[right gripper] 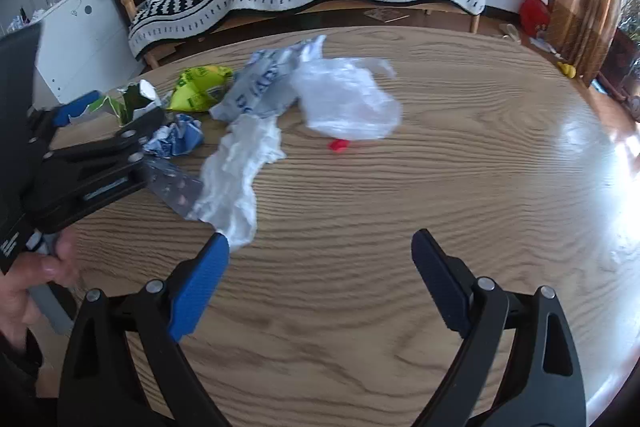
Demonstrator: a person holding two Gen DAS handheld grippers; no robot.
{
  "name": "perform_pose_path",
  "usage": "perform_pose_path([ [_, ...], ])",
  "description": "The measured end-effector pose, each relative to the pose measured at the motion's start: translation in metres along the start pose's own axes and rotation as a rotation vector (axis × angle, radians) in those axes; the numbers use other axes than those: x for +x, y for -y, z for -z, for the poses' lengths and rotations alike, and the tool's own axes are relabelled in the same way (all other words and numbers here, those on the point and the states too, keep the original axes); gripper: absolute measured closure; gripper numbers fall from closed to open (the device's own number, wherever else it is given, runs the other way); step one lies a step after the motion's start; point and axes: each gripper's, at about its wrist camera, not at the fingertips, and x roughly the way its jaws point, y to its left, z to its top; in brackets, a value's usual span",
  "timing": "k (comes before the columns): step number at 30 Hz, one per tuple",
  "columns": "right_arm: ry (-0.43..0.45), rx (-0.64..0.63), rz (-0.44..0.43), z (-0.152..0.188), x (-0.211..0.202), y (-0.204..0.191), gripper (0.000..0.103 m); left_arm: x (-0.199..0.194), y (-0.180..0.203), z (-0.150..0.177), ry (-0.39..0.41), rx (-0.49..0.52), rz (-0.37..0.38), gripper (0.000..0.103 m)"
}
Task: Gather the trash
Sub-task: 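Return to the table and grasp green wrappers with the left tool while the right tool grasps white tissue, then carry green wrapper and tissue over the bin and open both tools to drop them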
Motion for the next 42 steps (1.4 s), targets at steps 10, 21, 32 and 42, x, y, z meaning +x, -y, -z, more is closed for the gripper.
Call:
perform_pose_path([
  [10,0.005,0.019,-0.105,-0.02,0.029,-0.02,0.039,-0.024,-0.045,-0.006,0.038,-0.152,0.002,0.085],
  [21,-0.035,0.066,-0.229,-0.03,0.053,-0.032,0.094,-0.074,-0.077,0.005,0.069,-0.296,0.033,0.089],
  [32,0.147,0.009,-0.201,-0.015,-0.06,0.003,0.098,-0.108,-0.051,0.011,0.044,-0.361,0.115,0.089],
  [42,0.25,0.141,0.001,0.066,-0.171,0.151,0.098,-0.14,0.075,-0.015,0.065,-0.28,0.375,0.089],
])
